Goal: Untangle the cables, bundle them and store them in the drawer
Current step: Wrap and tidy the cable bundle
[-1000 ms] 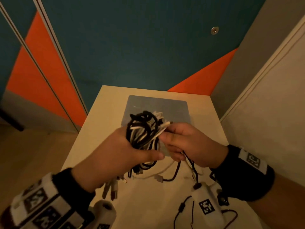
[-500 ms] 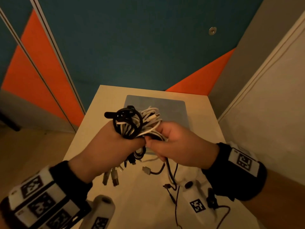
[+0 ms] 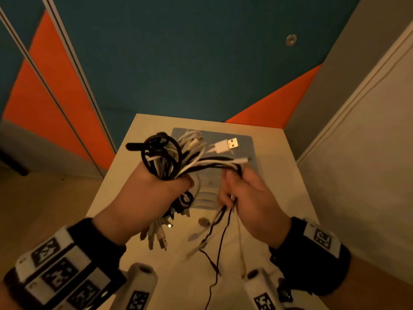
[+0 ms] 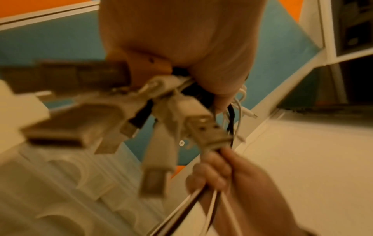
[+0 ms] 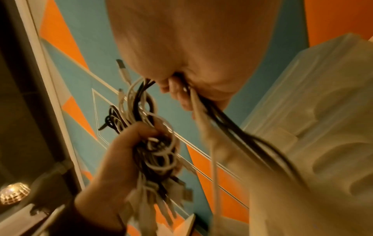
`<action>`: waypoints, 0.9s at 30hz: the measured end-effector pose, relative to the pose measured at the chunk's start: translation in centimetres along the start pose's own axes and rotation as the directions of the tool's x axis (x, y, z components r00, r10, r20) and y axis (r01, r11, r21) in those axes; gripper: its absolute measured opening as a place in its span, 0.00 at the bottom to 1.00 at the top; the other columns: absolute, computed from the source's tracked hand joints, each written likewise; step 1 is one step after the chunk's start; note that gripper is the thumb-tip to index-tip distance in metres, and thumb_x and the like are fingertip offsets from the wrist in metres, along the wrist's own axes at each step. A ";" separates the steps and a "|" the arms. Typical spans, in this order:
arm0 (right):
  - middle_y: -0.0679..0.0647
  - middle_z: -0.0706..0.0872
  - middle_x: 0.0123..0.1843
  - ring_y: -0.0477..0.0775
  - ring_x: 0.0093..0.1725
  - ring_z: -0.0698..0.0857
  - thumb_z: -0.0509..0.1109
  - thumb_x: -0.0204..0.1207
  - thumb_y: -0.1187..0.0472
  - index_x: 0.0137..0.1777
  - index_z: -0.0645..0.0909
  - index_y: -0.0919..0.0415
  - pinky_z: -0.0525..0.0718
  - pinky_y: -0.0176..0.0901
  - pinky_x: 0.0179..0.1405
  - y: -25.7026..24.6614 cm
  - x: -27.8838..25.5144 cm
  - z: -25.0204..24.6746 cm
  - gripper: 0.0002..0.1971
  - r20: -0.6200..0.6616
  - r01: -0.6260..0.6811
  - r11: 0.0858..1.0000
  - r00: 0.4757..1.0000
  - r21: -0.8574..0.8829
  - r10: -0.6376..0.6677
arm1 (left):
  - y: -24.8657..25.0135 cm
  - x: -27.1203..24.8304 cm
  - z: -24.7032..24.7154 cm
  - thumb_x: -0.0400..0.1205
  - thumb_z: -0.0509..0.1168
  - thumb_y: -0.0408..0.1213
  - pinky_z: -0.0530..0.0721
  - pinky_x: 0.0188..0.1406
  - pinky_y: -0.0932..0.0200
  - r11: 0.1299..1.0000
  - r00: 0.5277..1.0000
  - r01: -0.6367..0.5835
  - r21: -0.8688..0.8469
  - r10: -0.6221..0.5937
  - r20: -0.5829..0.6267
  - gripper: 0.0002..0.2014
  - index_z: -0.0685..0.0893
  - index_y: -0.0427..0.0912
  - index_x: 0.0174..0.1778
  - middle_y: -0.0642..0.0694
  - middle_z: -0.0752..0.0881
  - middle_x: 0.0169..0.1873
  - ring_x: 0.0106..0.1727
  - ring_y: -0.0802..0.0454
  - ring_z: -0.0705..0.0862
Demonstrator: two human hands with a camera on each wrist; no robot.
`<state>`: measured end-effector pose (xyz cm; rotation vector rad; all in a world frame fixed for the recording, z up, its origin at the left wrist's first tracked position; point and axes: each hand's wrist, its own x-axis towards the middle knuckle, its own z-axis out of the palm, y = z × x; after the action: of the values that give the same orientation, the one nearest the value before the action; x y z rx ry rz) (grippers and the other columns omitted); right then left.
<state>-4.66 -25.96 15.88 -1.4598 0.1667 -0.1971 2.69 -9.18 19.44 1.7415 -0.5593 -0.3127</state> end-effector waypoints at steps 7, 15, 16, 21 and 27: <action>0.52 0.69 0.27 0.46 0.26 0.72 0.50 0.88 0.67 0.45 0.77 0.57 0.72 0.41 0.32 -2.2 0.9 1.4 0.16 -0.089 -0.007 0.932 0.995 0.362 0.042 | -1.2 -0.6 2.2 0.75 0.71 0.24 0.76 0.22 0.64 0.993 0.990 0.101 0.056 -0.106 0.091 0.09 0.82 0.39 0.32 0.50 0.82 0.22 0.24 0.57 0.79; 0.52 0.92 0.51 0.47 0.51 0.90 0.58 0.82 0.49 0.57 0.83 0.56 0.89 0.41 0.51 -1.9 0.9 1.9 0.16 0.008 -0.176 0.808 0.978 0.562 0.208 | 0.3 -0.6 3.5 0.75 0.69 0.20 0.84 0.32 0.67 1.000 0.956 0.019 0.008 -0.021 0.293 0.17 0.86 0.51 0.45 0.57 0.89 0.35 0.34 0.63 0.86; 0.51 0.91 0.53 0.47 0.54 0.90 0.52 0.85 0.47 0.58 0.84 0.55 0.88 0.42 0.54 -2.0 0.8 1.8 0.21 0.027 -0.218 0.800 0.969 0.559 0.245 | 0.4 -0.6 3.6 0.75 0.71 0.21 0.85 0.36 0.68 1.000 0.946 0.009 -0.010 -0.006 0.323 0.19 0.86 0.54 0.47 0.60 0.89 0.37 0.37 0.65 0.87; 0.51 0.89 0.60 0.47 0.53 0.90 0.53 0.80 0.48 0.61 0.85 0.50 0.89 0.40 0.48 -2.7 0.7 1.6 0.21 0.048 -0.181 0.841 0.982 0.509 0.182 | 0.1 -0.2 3.7 0.74 0.78 0.41 0.83 0.54 0.69 0.999 0.941 -0.035 0.021 0.025 0.337 0.18 0.86 0.60 0.58 0.64 0.89 0.50 0.54 0.66 0.87; 0.47 0.80 0.73 0.50 0.68 0.83 0.58 0.73 0.44 0.69 0.76 0.42 0.82 0.47 0.67 -2.1 0.7 1.3 0.23 0.140 -0.183 0.856 0.982 0.483 0.130 | -0.3 0.1 3.6 0.72 0.79 0.41 0.80 0.51 0.75 0.999 0.966 -0.035 0.018 0.029 0.258 0.18 0.87 0.57 0.58 0.62 0.90 0.51 0.53 0.69 0.86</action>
<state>-3.73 -25.05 18.16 -0.9332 0.1374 -0.0242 1.07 -12.22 18.22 1.7229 -0.7809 -0.5165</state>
